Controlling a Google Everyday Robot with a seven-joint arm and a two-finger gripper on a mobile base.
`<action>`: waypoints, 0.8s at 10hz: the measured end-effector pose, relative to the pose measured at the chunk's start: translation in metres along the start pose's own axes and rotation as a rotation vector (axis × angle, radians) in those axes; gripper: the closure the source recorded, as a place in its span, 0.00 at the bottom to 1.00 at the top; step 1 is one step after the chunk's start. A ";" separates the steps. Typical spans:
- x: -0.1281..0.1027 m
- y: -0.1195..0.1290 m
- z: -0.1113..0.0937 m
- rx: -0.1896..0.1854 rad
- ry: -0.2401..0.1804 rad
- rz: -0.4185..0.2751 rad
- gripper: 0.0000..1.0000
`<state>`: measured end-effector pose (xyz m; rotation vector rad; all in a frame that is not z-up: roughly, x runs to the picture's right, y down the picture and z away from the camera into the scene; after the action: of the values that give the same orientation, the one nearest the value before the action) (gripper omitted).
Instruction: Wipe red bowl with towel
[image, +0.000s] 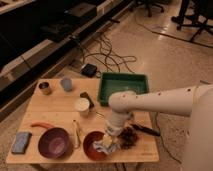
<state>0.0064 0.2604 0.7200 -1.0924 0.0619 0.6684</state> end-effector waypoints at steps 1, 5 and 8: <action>-0.008 -0.004 -0.003 0.004 0.000 -0.001 1.00; -0.043 -0.013 -0.012 0.018 0.006 -0.020 1.00; -0.078 0.000 -0.015 0.017 0.005 -0.074 1.00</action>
<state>-0.0523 0.2107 0.7416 -1.0746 0.0314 0.5979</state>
